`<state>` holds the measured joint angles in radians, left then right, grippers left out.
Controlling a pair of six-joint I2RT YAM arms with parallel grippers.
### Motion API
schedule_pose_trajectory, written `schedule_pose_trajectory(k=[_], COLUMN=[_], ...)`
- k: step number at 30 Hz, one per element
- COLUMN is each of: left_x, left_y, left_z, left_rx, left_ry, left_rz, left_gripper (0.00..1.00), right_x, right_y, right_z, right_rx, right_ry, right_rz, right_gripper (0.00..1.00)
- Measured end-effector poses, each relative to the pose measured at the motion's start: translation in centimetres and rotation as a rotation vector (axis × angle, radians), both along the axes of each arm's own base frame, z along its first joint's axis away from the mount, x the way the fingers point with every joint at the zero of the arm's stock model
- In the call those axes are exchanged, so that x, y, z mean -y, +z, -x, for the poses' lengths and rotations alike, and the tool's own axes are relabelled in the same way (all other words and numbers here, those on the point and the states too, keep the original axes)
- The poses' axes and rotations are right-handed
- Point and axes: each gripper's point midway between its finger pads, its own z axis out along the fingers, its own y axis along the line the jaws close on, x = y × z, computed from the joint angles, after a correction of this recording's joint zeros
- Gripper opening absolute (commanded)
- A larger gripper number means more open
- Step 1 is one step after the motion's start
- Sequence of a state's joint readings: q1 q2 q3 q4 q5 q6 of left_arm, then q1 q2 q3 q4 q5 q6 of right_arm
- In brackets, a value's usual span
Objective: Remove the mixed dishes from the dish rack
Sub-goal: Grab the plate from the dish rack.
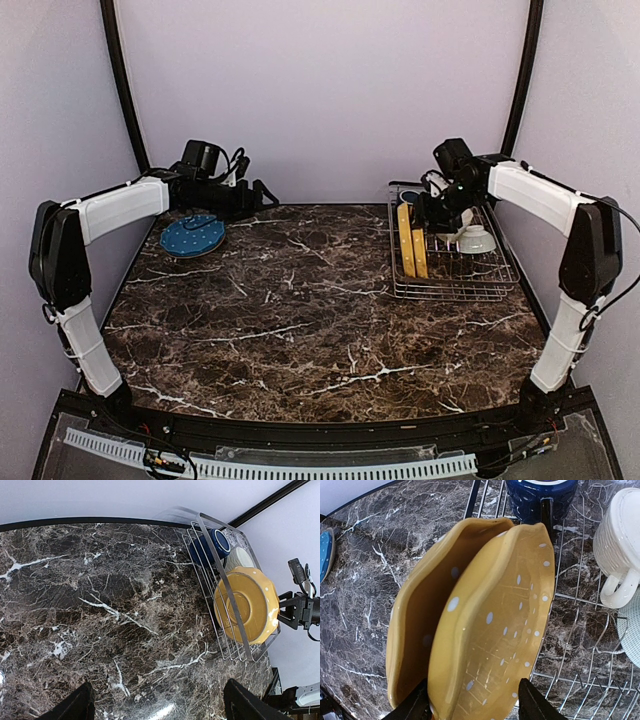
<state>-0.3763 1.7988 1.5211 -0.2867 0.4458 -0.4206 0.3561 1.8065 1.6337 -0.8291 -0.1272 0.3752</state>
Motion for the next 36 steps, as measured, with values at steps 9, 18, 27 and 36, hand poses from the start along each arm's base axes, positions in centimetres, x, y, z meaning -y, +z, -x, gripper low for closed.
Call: schedule_pose_trajectory(k=[9, 18, 27, 36], left_x=[-0.1, 0.1, 0.1, 0.1], left_y=[-0.1, -0.6, -0.6, -0.6], left_z=[0.0, 0.0, 0.0, 0.0], left_rx=[0.006, -0.003, -0.002, -0.003], left_ry=[-0.004, -0.007, -0.008, -0.008], left_rz=[-0.010, -0.017, -0.018, -0.019], left_gripper=[0.88, 0.88, 0.88, 0.88], right_x=[0.7, 4.5, 4.0, 3.1], right_y=[0.0, -0.9, -1.4, -2.5], right_z=[-0.2, 0.2, 0.1, -0.2], right_rx=[0.016, -0.007, -0.023, -0.049], right_ry=[-0.024, -0.106, -0.092, -0.074], right_rz=[0.049, 0.115, 0.083, 0.054], right_gripper=[0.54, 0.49, 0.52, 0.33])
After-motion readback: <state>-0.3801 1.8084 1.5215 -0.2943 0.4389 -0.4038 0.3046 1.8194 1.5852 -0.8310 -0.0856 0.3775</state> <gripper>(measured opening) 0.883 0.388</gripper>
